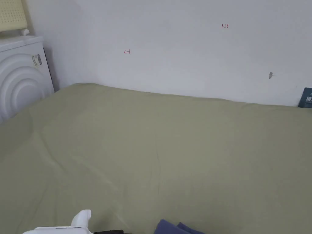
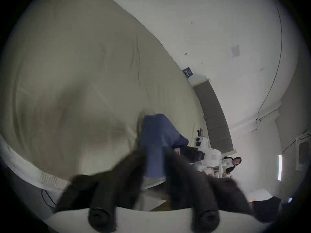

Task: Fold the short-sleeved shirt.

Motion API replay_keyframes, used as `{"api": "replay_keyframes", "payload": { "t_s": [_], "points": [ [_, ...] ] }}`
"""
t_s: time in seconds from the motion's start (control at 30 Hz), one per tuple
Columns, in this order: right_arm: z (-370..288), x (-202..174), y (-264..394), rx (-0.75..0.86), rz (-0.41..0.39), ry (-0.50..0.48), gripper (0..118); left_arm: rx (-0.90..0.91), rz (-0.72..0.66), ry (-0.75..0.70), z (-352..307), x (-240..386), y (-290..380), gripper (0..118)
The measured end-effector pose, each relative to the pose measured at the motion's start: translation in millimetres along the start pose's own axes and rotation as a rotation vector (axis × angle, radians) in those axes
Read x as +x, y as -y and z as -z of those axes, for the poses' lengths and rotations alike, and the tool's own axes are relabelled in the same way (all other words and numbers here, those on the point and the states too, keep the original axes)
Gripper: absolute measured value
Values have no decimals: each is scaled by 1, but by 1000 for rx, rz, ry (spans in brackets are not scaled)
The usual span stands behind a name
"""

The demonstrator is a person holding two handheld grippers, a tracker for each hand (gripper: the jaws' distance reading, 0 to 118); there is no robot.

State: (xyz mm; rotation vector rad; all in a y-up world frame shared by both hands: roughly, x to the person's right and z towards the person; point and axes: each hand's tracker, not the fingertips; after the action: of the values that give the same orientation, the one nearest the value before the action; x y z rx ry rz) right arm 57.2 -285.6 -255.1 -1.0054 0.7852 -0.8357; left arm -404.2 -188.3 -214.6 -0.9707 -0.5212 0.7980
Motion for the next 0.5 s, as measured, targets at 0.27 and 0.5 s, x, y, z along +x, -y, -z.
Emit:
{"api": "replay_keyframes", "payload": {
  "t_s": [0.27, 0.5],
  "points": [
    [-2, 2, 1, -28, -49, -46, 0, -167, 10, 55, 62, -8, -21, 107],
    [-3, 4, 2, -27, -59, -67, 0, -305, 108, 104, 113, 8, -13, 107]
  ]
}}
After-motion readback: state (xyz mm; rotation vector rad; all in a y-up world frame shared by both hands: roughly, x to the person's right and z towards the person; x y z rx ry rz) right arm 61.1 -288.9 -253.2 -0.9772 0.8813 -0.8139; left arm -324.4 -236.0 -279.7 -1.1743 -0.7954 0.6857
